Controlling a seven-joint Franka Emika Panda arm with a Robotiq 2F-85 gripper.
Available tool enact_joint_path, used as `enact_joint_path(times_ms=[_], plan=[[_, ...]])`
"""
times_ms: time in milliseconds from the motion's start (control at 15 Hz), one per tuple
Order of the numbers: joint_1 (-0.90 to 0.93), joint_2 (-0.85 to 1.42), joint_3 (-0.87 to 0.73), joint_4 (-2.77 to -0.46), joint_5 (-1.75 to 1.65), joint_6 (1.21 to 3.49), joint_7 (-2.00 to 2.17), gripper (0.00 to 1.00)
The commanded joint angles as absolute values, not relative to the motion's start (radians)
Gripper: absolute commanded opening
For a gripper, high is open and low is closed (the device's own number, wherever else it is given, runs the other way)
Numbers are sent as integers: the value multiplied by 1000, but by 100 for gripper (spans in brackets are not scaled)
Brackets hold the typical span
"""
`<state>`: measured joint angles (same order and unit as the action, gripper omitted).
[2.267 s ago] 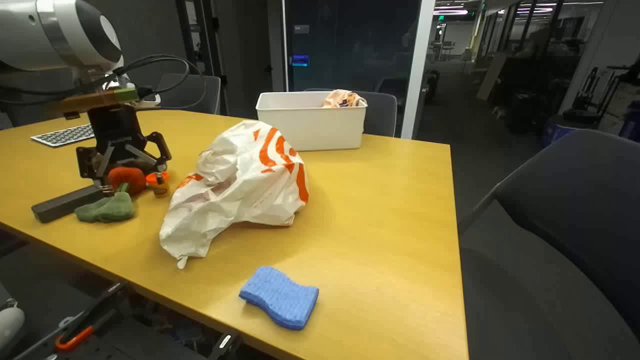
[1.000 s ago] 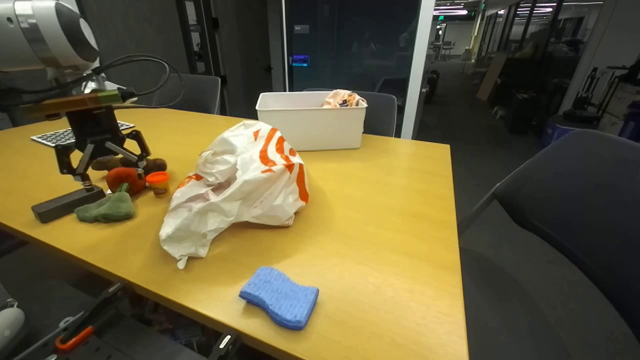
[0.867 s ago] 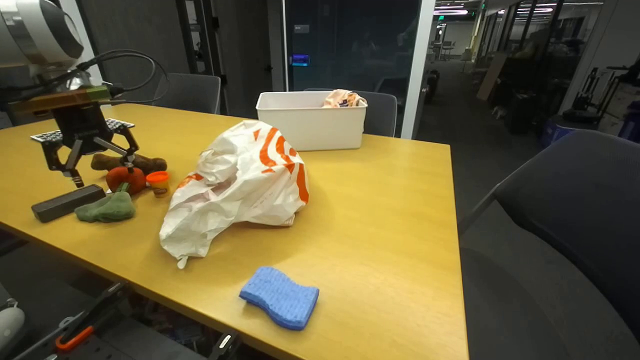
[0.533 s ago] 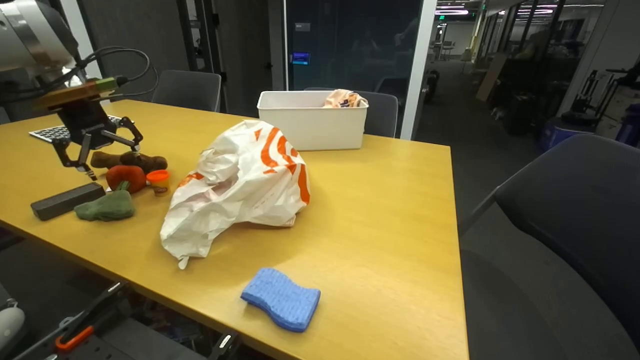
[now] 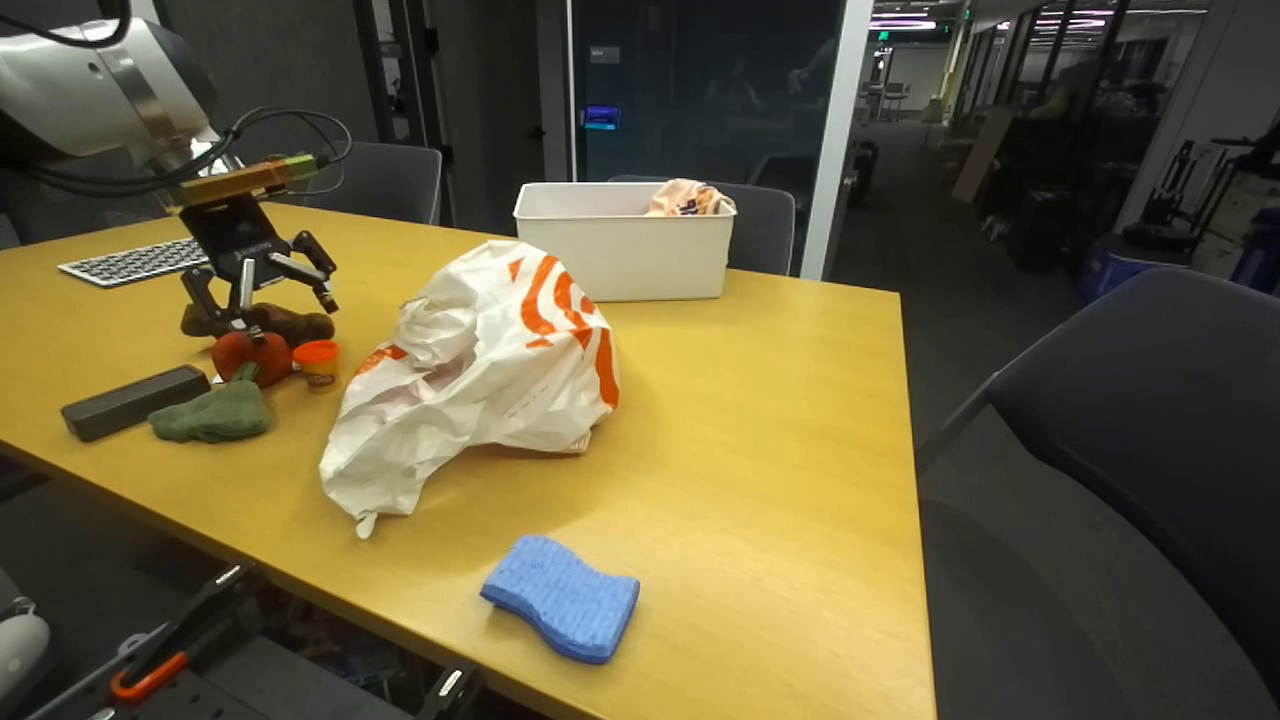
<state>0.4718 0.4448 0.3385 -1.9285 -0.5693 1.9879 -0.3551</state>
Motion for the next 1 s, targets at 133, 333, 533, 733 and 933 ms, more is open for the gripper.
enact_joint_path(times_ms=[133, 333, 533, 733, 933], plan=[[417, 497, 340, -1925, -569, 2042, -511, 100], [397, 528, 341, -1934, -567, 2100, -558, 100], [392, 550, 338, -1939, -572, 2144, -579, 73], [424, 554, 338, -1927, -568, 2085, -553, 49], [467, 532, 349, -1918, -562, 1979, -517, 26]])
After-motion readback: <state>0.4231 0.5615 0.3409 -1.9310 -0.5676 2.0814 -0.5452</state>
